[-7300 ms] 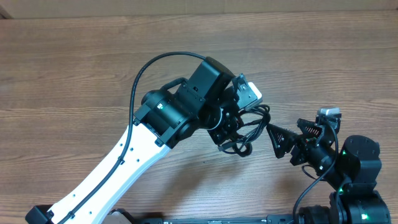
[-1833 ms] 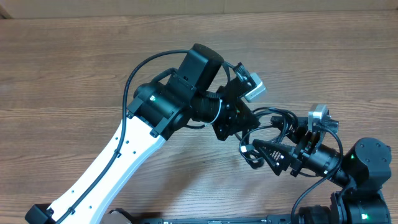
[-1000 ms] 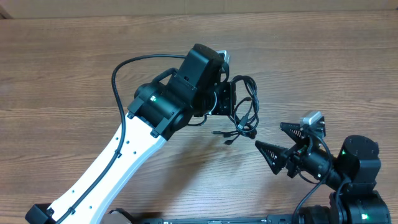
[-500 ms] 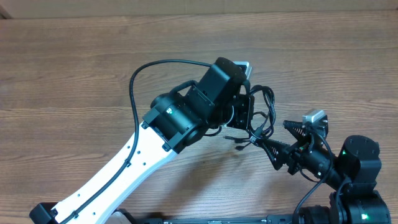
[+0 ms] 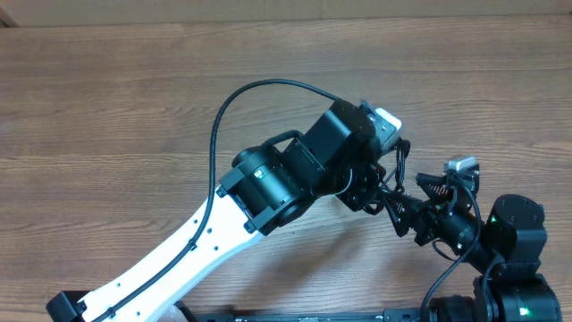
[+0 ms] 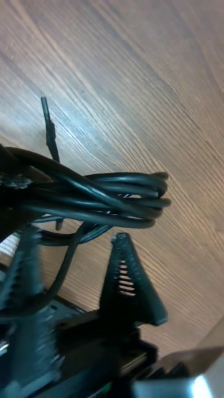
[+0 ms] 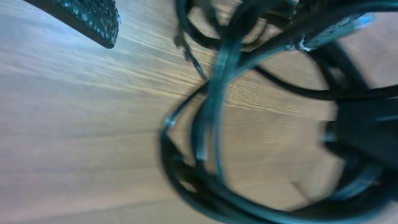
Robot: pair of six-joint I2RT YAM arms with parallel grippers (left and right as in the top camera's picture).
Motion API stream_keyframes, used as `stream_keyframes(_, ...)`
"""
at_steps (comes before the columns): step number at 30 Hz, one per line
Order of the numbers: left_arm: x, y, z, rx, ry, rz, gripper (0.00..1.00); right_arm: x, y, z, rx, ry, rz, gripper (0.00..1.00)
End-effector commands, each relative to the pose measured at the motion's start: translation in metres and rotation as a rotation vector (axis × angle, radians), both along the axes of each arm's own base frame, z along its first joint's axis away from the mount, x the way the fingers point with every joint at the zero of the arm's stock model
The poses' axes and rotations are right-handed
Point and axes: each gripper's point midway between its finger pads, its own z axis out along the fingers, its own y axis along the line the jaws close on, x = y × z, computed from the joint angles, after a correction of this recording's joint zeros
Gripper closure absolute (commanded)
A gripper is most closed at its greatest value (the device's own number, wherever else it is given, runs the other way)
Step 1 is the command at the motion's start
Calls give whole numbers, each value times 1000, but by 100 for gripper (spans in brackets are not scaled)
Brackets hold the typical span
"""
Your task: Untangle cables
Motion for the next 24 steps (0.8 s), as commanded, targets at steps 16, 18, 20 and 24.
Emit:
stream_keyframes(16, -45, -22, 15, -47, -147, -461, 96, 25, -21, -36, -51, 166, -139, 19)
stream_keyframes(18, -44, -22, 15, -44, -155, -466, 96, 27, -21, -37, -39, 177, -148, 20)
stream_keyframes(20, -40, -20, 15, -33, -163, -451, 96, 30, -27, -39, -24, 200, -205, 21)
stream_keyframes(24, -19, -9, 10, 0, -136, -318, 96, 30, -45, -48, -26, 253, -337, 21)
